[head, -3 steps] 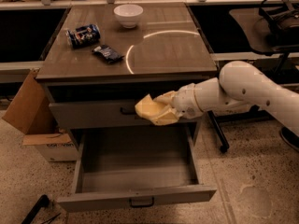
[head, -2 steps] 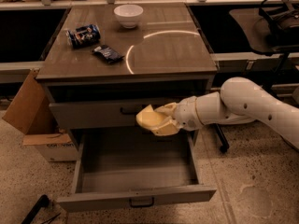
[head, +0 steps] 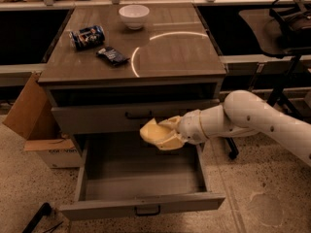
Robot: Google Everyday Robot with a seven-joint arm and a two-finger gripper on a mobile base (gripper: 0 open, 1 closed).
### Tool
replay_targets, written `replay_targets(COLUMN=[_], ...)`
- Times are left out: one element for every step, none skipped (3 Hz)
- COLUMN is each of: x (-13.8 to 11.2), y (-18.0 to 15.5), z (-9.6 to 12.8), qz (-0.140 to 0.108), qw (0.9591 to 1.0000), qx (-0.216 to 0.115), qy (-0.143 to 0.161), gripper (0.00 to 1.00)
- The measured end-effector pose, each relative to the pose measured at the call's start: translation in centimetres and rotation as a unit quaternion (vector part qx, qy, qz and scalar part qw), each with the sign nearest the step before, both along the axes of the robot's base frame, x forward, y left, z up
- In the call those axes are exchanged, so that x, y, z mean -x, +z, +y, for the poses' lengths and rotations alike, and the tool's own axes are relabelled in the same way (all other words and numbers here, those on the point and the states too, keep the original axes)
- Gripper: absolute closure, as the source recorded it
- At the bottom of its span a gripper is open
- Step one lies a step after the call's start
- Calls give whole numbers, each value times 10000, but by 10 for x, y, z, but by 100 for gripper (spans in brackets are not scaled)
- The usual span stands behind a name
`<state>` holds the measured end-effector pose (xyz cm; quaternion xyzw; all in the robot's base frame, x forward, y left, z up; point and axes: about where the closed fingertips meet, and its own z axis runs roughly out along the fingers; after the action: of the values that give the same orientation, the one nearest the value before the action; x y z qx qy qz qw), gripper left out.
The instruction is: Place sponge into middle drawer
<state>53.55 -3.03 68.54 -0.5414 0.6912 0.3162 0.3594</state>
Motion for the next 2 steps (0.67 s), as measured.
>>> replay_targets(x=[13, 18], y=[-63, -99], z=[13, 19], qz=[201, 344], qw=[9993, 9986], qx=[-77, -120], qy=[306, 377], gripper=[100, 100])
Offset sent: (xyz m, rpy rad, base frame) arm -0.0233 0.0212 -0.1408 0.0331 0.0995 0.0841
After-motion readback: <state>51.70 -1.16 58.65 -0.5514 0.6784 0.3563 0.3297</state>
